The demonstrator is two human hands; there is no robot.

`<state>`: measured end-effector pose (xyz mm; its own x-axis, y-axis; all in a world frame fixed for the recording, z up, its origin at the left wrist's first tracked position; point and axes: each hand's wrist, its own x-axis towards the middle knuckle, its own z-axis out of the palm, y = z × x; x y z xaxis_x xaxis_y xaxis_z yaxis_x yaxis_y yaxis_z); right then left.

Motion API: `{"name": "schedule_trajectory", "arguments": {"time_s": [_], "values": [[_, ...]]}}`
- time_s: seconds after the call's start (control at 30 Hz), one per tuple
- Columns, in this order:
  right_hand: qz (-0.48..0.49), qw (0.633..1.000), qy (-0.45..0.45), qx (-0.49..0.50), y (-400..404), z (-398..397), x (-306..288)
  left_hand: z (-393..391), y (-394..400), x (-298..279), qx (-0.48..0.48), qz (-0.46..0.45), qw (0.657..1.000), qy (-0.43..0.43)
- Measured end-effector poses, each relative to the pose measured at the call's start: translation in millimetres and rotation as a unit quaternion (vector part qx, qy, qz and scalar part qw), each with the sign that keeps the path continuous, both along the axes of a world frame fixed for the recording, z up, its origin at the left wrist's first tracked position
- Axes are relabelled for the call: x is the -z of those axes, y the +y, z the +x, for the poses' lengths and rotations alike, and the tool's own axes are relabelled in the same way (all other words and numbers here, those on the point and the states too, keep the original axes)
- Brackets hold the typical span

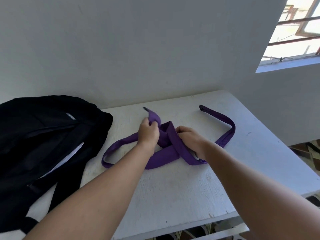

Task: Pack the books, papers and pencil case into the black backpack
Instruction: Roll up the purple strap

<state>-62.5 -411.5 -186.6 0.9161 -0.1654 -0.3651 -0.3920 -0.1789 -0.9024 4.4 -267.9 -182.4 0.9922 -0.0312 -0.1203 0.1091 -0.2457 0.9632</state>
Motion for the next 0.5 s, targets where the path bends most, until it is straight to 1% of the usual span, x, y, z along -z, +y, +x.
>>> {"name": "schedule_trajectory", "arguments": {"time_s": [0.03, 0.07, 0.1, 0.13, 0.17, 0.2, 0.23, 0.27, 0.3, 0.33, 0.37, 0.4, 0.47, 0.5], "values": [[0.023, 1.000, 0.006, 0.014, -2.6, 1.0, 0.0, -1.5, 1.8, -7.8, -0.024, -0.025, 0.999, -0.031], [0.050, 0.998, 0.008, 0.023, -4.2, 1.6, 0.0, -2.8, 4.1, -13.4, -0.023, -0.037, 0.997, -0.060], [0.077, 0.997, 0.003, 0.026, -6.1, 2.6, 0.6, -3.7, 6.9, -16.0, 0.001, -0.015, 0.995, -0.096], [0.106, 0.994, -0.007, 0.031, -8.6, 5.1, 2.5, -6.8, 9.4, -17.6, 0.043, 0.055, 0.987, -0.143], [0.133, 0.990, -0.019, 0.037, -11.5, 7.4, 4.1, -12.4, 11.6, -17.2, 0.098, 0.157, 0.964, -0.193], [0.164, 0.985, -0.035, 0.038, -15.0, 9.8, 5.4, -19.2, 12.1, -14.5, 0.152, 0.261, 0.923, -0.237], [0.196, 0.978, -0.053, 0.043, -18.1, 11.3, 5.6, -27.7, 12.1, -12.4, 0.202, 0.351, 0.874, -0.270], [0.235, 0.969, -0.064, 0.049, -21.7, 12.9, 5.5, -35.2, 10.4, -9.9, 0.236, 0.424, 0.825, -0.291], [0.264, 0.961, -0.065, 0.054, -24.8, 13.0, 4.5, -43.9, 7.7, -9.7, 0.253, 0.473, 0.788, -0.302], [0.285, 0.956, -0.060, 0.046, -26.5, 10.6, 2.6, -51.0, 4.6, -8.3, 0.262, 0.499, 0.771, -0.297], [0.289, 0.956, -0.048, 0.022, -28.5, 8.0, 1.4, -56.5, 1.3, -7.1, 0.266, 0.506, 0.771, -0.281], [0.302, 0.953, -0.037, 0.001, -29.7, 5.3, 0.9, -61.2, -1.4, -5.3, 0.268, 0.501, 0.783, -0.255], [0.334, 0.942, -0.026, 0.005, -35.6, 2.3, 0.6, -70.5, -6.5, 1.0, 0.256, 0.485, 0.813, -0.193], [0.349, 0.936, -0.027, 0.021, -39.6, 3.3, 1.5, -74.2, -8.7, 5.5, 0.240, 0.491, 0.819, -0.174]]}}
